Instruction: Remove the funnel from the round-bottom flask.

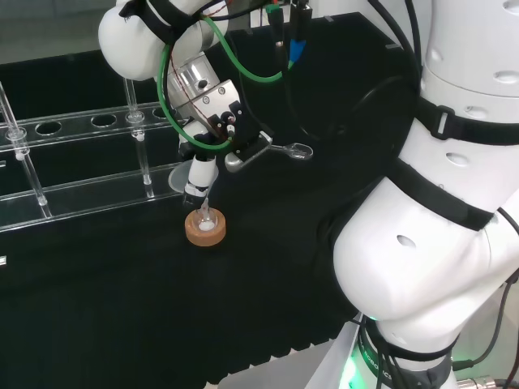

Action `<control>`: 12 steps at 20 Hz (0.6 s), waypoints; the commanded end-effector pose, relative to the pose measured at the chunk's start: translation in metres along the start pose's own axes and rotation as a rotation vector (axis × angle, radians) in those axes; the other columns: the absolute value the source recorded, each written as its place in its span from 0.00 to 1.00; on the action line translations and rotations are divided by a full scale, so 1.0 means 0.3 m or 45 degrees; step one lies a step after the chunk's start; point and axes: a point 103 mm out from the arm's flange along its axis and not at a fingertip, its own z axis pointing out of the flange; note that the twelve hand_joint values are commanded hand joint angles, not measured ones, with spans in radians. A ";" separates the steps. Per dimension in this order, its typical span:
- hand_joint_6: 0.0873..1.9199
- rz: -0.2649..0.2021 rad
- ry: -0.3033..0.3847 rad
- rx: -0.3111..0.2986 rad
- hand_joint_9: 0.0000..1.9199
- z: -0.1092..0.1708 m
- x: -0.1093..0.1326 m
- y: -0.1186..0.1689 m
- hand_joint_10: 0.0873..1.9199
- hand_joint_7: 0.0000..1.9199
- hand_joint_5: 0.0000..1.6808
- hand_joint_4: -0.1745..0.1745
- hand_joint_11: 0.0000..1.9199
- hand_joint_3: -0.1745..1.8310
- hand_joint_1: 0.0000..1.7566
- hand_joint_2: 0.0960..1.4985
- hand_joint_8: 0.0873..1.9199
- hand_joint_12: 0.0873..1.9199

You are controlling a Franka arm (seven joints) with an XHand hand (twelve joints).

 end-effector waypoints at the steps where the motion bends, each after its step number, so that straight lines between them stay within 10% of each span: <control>1: 0.00 0.001 -0.001 -0.012 0.00 0.000 0.005 0.000 0.37 0.26 0.25 0.31 0.00 0.10 0.40 0.44 0.26 0.00; 12: 0.00 0.011 -0.002 -0.042 0.05 -0.002 0.014 -0.005 0.46 0.37 0.32 0.33 0.00 0.10 0.42 0.46 0.25 0.00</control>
